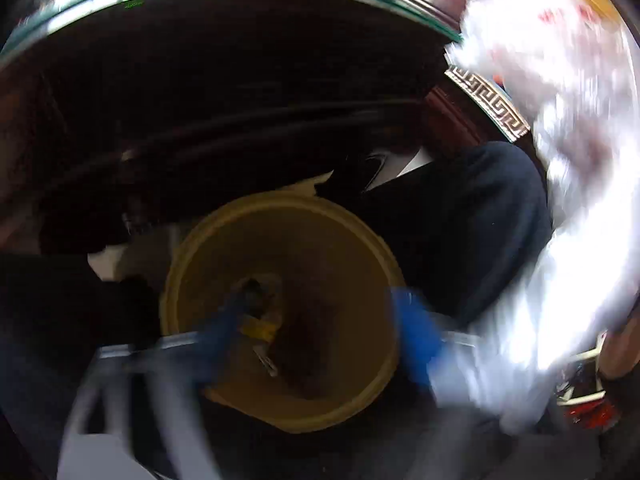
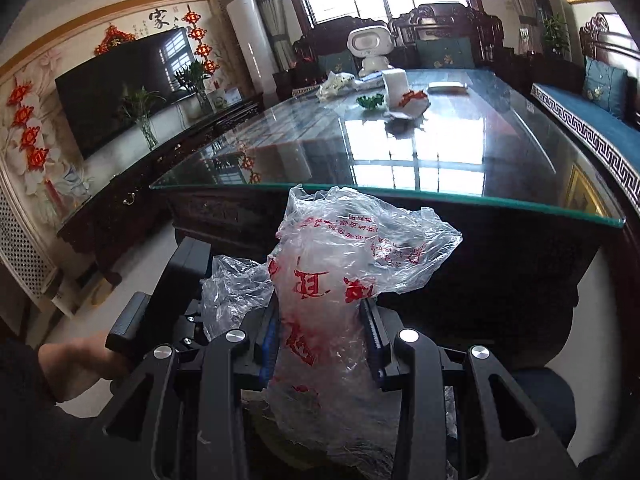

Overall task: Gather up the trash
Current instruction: 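Carry both items to the bucket and open the left gripper over it, then open the right gripper to release the plastic bag into the bucket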

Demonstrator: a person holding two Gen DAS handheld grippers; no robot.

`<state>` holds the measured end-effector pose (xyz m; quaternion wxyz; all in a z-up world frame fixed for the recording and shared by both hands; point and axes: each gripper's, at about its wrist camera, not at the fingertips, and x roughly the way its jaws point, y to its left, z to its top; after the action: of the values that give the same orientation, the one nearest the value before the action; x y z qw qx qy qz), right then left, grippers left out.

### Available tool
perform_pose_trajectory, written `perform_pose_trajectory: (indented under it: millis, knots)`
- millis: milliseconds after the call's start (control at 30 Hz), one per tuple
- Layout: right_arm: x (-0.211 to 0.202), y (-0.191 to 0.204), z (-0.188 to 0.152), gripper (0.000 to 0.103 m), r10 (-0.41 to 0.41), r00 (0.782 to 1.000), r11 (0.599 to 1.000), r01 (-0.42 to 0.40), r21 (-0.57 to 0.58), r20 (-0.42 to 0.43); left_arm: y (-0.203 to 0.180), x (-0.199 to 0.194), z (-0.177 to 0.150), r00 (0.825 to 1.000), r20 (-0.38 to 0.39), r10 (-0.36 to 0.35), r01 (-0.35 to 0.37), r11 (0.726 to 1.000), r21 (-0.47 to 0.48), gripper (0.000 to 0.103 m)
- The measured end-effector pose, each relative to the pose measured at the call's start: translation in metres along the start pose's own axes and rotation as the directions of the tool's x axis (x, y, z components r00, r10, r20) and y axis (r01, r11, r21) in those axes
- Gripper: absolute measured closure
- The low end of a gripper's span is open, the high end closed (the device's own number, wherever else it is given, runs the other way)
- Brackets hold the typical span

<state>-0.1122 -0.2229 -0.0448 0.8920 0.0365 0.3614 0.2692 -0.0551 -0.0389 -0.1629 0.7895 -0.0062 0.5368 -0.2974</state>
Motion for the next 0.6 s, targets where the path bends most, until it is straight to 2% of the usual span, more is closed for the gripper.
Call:
perform_pose_trajectory:
  millis: [133, 233, 400, 533, 600]
  knots:
    - [0.008, 0.002, -0.014, 0.066, 0.005, 0.999, 1.000, -0.005, 0.007, -0.042, 0.007, -0.004, -0.009, 1.000, -0.014, 0.028, -0.028, 1.000, 0.002, 0.012]
    - [0.017, 0.007, -0.022, 0.066, 0.013, 0.997, 1.000, -0.013, -0.002, -0.074, 0.011, -0.016, -0.014, 0.997, -0.006, 0.076, -0.076, 0.997, 0.016, 0.012]
    - [0.038, 0.014, -0.031, 0.065, -0.022, 0.993, 0.999, 0.017, -0.045, -0.119, 0.004, -0.045, -0.016, 0.978, 0.080, 0.192, -0.199, 0.976, 0.090, 0.008]
    - [0.059, 0.015, -0.035, 0.058, -0.012, 0.982, 0.999, 0.004, -0.044, -0.190, -0.007, -0.061, -0.022, 0.980, 0.122, 0.159, -0.176, 0.975, 0.137, 0.008]
    - [0.065, 0.017, -0.041, 0.048, -0.014, 0.974, 0.998, 0.000, -0.060, -0.225, -0.012, -0.068, -0.024, 0.981, 0.138, 0.139, -0.159, 0.976, 0.150, 0.007]
